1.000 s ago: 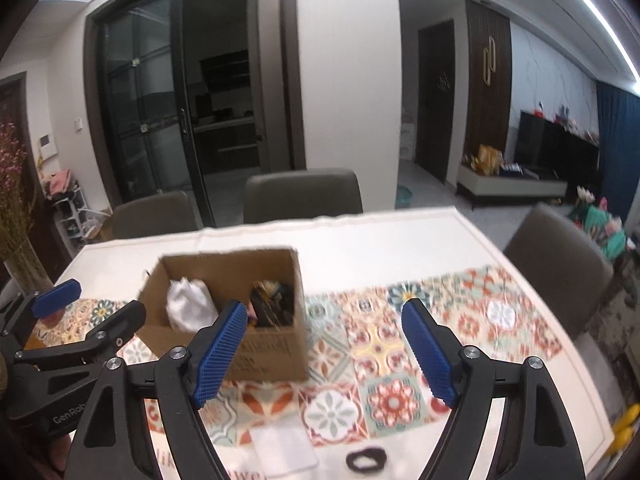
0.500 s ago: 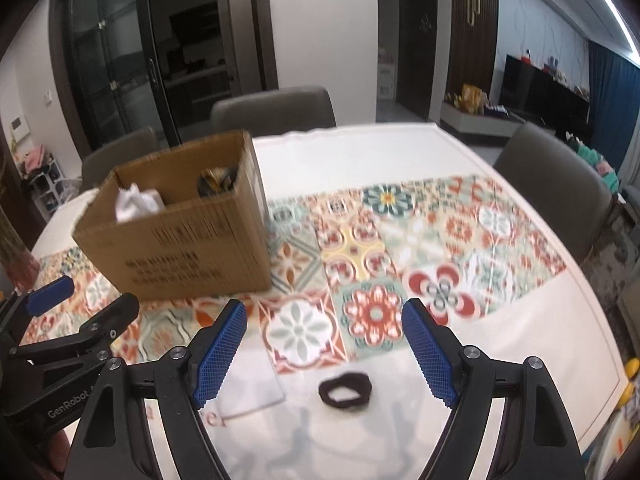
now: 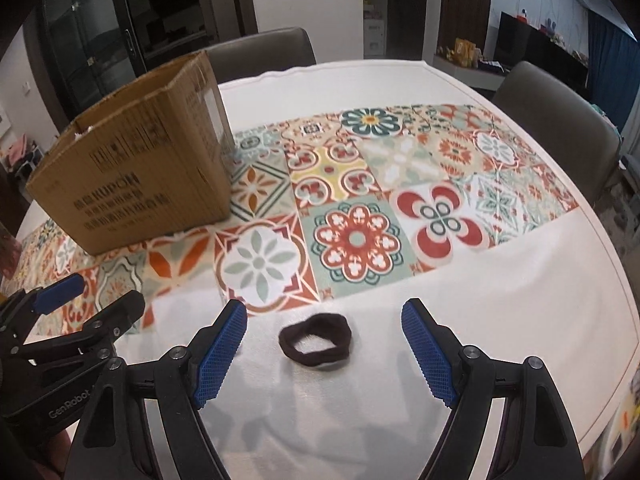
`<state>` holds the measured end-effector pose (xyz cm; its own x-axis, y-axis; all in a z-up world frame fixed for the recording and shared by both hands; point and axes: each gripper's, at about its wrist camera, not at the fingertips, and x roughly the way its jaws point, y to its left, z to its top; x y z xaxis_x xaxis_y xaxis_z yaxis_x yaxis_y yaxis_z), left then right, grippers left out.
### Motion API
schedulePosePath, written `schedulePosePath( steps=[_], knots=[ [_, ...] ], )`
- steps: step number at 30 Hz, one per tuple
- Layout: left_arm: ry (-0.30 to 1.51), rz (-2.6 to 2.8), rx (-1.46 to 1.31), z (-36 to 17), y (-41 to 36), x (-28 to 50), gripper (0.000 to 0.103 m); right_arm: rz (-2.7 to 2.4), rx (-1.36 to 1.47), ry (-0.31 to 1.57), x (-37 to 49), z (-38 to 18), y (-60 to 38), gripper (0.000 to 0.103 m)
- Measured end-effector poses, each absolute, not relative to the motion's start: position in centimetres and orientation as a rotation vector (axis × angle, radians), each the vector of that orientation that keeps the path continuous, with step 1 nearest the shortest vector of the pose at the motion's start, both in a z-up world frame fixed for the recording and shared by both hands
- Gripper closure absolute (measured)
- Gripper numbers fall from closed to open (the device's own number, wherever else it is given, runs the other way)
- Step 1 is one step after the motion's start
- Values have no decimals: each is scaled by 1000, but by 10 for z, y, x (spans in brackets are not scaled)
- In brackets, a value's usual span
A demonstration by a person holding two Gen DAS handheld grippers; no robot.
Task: Organize soft objects
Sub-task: 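Move both tools back from the box toward the dark hair tie, then grasp the white cloth with the left tool while the right tool grasps the dark hair tie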
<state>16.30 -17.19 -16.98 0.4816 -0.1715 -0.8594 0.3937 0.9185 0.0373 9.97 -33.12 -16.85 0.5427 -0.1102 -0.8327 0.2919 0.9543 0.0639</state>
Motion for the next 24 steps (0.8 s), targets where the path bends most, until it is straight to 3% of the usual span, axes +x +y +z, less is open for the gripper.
schedulePosePath(
  steps=[8,12,24],
  knots=[
    [1054,-368,265,-193,-188,167,25,-247,215,1009,98,-191,-341,22],
    [1071,-385,266,-201,-194,169,34,-246,227,1021,99,-200,-346,22],
    [1094,-418,289,-216,-212,174,33,-257,256,1036,100,-212,-363,22]
  ],
)
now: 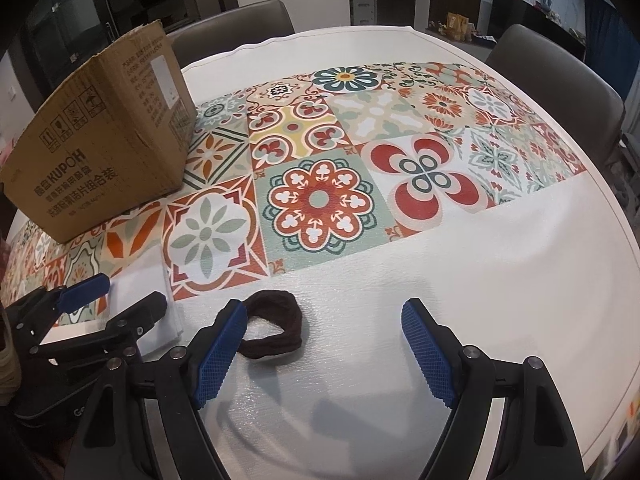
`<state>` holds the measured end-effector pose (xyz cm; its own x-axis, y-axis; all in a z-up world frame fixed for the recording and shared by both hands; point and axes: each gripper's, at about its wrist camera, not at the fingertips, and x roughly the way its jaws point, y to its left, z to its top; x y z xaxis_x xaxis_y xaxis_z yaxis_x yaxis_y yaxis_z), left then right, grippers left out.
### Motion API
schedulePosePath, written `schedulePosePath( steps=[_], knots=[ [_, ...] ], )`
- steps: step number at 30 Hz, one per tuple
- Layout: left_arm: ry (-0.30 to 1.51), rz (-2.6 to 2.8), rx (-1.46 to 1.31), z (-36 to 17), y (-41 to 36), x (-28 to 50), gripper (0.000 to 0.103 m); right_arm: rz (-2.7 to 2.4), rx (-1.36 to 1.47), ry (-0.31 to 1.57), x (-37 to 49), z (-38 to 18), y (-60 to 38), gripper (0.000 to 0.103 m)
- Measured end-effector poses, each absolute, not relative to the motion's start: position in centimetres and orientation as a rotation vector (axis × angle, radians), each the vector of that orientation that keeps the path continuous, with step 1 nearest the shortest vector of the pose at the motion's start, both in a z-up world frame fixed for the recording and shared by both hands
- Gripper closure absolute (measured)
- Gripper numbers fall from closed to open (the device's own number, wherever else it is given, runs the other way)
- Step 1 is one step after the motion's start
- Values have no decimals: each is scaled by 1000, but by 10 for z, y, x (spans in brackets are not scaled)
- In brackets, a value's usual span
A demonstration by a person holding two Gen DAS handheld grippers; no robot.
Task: Organize soft objects
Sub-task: 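Grasp the white cloth with the left tool while the right tool grasps the dark hair tie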
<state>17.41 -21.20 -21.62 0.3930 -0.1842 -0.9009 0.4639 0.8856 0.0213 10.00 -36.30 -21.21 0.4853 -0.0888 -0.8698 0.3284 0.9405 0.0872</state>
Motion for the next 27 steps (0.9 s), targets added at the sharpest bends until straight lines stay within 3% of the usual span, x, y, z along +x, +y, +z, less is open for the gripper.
schedulePosePath(
  steps=[6,8,18,27],
  knots=[
    [1089,-416,285,-218,-214,176,31,-249,264,1040,102,-215,-365,22],
    [1085,-422,271,-218,-213,176,34,-245,265,1041,103,-216,-364,22],
    [1066,-451,285,-213,-212,171,94,-243,269,1034,102,-213,-364,22],
    [1060,-419,268,-206,-196,171,95,-207,252,1033,103,-212,-351,23]
  ],
)
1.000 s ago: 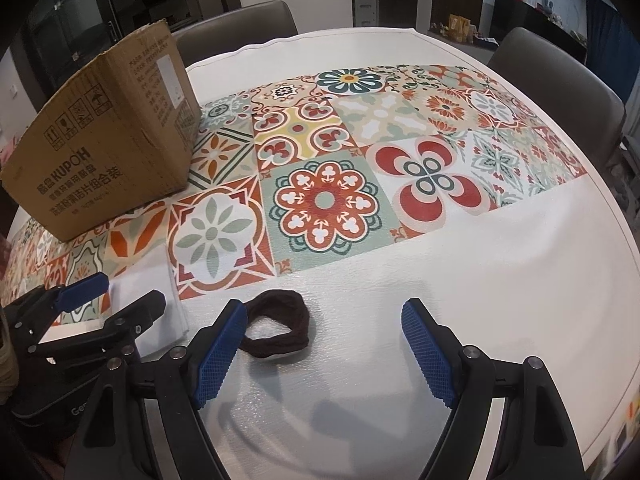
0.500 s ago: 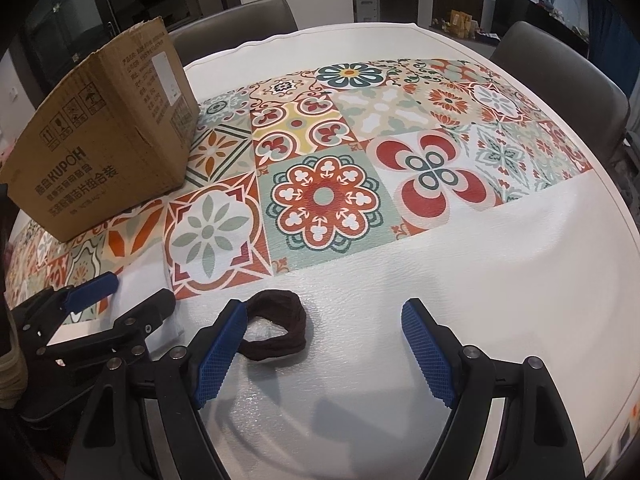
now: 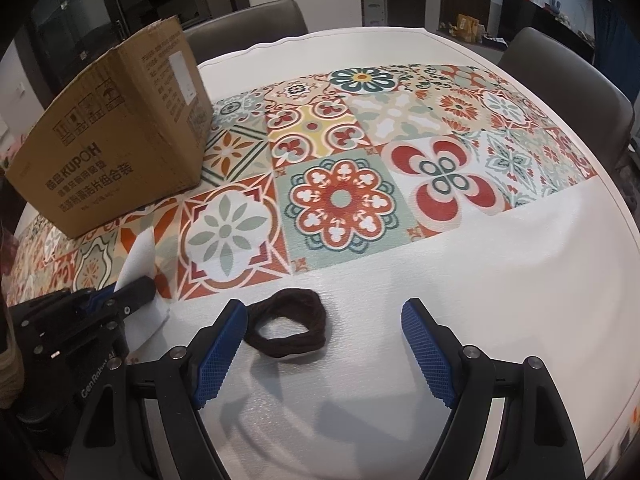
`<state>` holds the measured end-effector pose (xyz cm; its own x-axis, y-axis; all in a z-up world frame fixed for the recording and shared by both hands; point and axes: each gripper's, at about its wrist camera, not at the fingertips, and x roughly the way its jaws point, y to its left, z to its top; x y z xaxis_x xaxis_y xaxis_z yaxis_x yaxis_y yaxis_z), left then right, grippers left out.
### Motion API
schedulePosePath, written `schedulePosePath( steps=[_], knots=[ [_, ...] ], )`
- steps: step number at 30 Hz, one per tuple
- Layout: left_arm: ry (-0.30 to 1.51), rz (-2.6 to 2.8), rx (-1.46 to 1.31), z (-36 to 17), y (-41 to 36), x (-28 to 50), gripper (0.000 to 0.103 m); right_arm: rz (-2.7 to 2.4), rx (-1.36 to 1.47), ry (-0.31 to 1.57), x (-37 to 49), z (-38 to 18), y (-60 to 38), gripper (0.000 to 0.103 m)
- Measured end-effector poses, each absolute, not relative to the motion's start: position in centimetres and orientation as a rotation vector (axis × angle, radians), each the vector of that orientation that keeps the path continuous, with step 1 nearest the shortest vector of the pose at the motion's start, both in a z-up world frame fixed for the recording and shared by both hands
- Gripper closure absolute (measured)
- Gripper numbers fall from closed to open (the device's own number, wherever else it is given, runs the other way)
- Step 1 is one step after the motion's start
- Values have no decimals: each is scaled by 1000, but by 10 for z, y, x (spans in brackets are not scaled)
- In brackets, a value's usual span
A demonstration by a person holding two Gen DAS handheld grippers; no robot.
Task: Organize soft objects
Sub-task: 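Grasp the white cloth with the left tool while the right tool grasps the dark hair tie, then lift the white cloth and hair tie and carry them over the box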
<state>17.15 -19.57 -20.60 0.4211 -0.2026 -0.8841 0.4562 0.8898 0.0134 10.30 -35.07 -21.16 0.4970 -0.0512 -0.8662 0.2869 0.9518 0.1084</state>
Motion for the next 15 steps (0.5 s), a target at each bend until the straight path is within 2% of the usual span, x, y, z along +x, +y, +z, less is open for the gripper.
schedulePosePath(
  steps=[6,9,12,14,15],
  knots=[
    [1070,-405,264,-208,-190,172,95,-194,231,1043,106,-217,-339,25],
    [1070,-400,256,-208,-187,173,95,-194,224,1056,108,-221,-337,33],
    [1068,-397,247,-207,-183,174,95,-188,207,1072,111,-225,-333,54],
    [1068,-398,241,-206,-181,174,95,-188,179,1066,112,-225,-328,73],
    [1066,-398,239,-206,-181,173,95,-183,178,1065,112,-225,-327,79]
  ],
)
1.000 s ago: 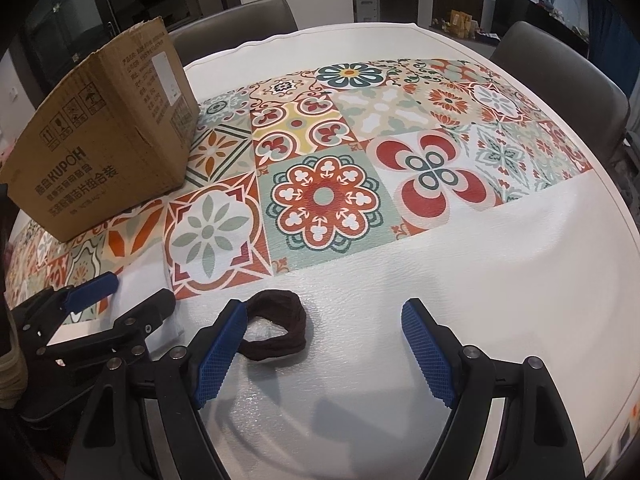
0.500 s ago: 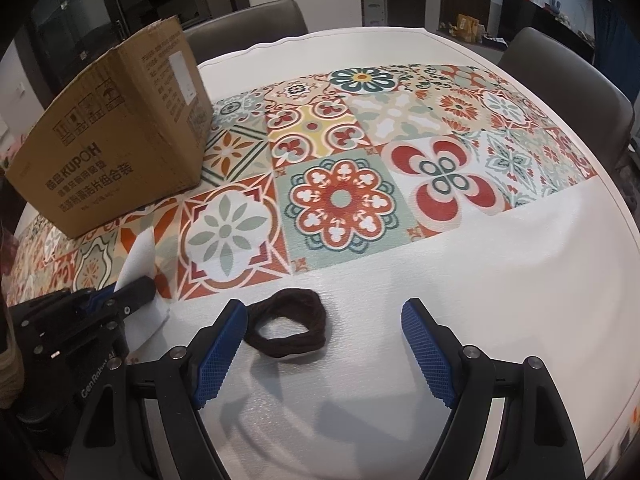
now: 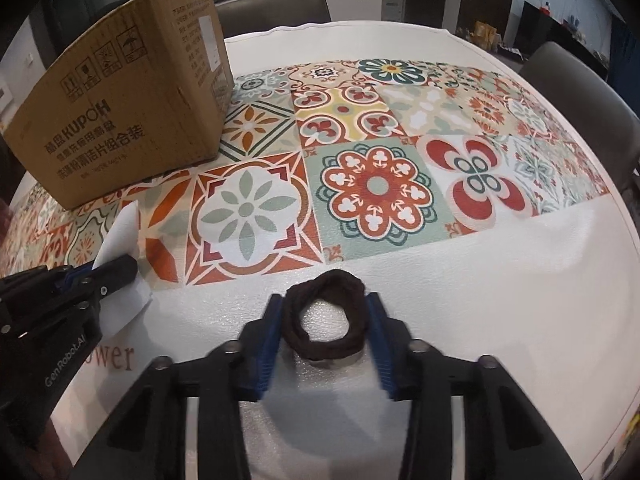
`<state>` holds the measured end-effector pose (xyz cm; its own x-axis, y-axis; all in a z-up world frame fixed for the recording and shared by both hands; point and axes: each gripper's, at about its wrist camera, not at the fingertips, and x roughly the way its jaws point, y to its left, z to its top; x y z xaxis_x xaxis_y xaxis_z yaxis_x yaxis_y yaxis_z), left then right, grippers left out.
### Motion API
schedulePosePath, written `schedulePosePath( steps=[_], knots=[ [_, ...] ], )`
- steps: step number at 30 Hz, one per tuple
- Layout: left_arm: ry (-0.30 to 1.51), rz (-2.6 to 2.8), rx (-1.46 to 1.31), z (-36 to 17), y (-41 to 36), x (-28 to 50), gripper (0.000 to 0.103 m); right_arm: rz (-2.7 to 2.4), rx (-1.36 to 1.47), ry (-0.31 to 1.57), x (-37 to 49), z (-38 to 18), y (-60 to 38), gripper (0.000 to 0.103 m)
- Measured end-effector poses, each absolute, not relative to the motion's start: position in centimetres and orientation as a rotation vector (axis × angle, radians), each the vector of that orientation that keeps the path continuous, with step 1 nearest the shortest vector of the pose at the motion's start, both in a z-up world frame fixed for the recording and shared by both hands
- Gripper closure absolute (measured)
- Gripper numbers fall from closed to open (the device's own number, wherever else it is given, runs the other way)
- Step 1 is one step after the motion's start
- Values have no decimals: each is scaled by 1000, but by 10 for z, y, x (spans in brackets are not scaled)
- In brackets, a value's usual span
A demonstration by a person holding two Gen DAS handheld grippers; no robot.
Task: Organize soft objects
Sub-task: 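Lift the white cloth and hair tie and carry them over the box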
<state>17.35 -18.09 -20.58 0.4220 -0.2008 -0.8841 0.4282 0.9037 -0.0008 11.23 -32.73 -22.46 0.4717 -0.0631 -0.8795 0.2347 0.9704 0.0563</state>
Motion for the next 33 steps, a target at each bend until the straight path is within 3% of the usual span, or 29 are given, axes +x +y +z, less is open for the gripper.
schedulePosePath(
  steps=[1,5,13,26,33],
  knots=[
    [1063,-399,237,-204,-180,173,95,-184,178,1064,112,-224,-327,89],
    [1052,-402,225,-198,-176,172,95,-179,165,1055,111,-220,-323,93],
    [1017,-364,179,-165,-150,178,95,-113,131,1041,124,-192,-301,93],
    [868,-275,125,-50,-92,218,95,58,75,877,175,-72,-242,93],
    [847,-271,101,-21,-77,247,95,105,47,834,212,-34,-226,93]
  ],
)
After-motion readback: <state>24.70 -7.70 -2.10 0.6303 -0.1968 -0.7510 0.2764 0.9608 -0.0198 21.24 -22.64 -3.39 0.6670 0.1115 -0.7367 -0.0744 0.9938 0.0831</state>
